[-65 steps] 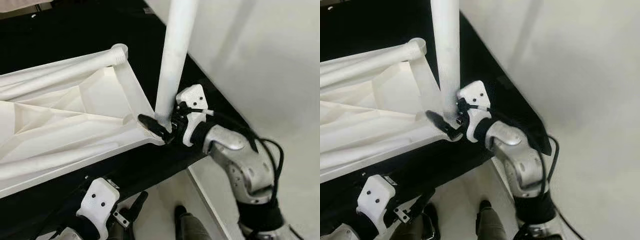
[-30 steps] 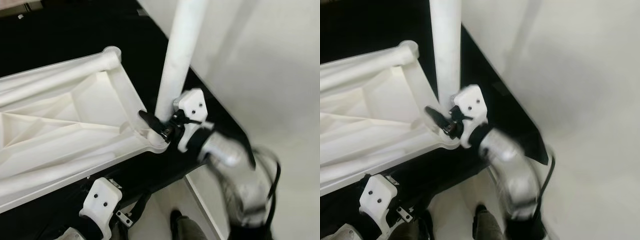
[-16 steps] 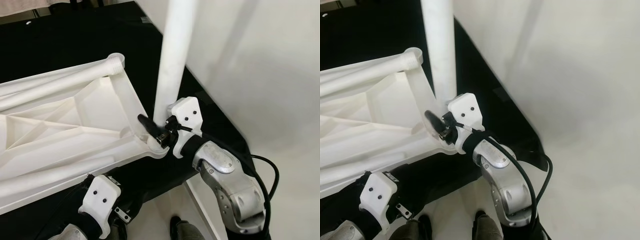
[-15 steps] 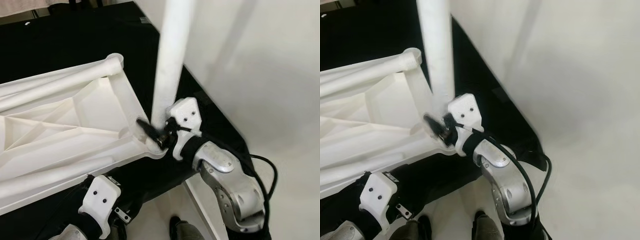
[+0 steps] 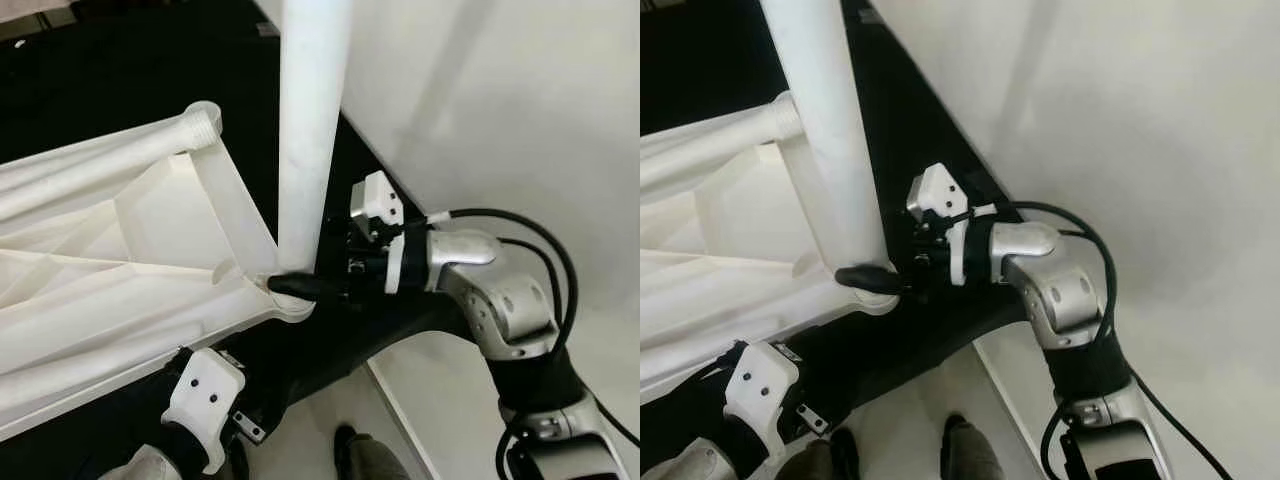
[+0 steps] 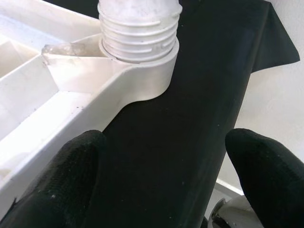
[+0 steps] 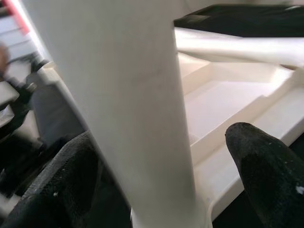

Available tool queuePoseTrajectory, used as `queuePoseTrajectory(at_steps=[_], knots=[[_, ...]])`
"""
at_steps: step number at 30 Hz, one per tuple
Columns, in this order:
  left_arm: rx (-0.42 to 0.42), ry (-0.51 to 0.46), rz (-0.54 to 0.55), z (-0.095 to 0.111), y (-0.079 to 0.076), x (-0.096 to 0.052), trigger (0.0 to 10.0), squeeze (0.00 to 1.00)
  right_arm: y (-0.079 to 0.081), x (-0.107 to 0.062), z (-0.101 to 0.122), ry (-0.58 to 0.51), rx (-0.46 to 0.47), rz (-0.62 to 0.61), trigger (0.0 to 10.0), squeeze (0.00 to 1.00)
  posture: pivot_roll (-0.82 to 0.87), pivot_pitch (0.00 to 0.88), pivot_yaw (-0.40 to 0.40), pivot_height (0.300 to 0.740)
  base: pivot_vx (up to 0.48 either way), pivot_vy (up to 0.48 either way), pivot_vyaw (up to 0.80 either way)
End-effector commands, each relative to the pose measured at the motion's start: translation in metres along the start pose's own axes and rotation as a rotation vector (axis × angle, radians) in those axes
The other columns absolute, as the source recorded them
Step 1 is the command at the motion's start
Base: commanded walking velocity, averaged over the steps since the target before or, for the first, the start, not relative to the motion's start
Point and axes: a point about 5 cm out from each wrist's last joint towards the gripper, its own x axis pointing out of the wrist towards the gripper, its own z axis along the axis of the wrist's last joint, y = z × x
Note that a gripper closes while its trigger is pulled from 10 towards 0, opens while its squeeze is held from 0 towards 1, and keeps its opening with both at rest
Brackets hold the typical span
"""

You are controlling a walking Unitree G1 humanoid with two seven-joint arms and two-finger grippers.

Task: Building children table

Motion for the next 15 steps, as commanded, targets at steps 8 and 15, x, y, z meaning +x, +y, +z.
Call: queuePoseTrajectory(at_steps=[8,15], knots=[[-0.015,0.017,-0.011,-0.002,-0.006,-0.002,10.0,0.0,-0.015,0.001,0.004,-0.007,-0.014,0.154,0.0,0.0,-0.19,0.3,-0.091,0.74,0.0,0.0,0.0],[-0.016,0.015,-0.01,-0.002,-0.005,-0.001,10.0,0.0,-0.015,-0.003,0.0,-0.004,-0.016,0.187,0.0,0.0,-0.19,0.303,-0.092,0.74,0.0,0.0,0.0]])
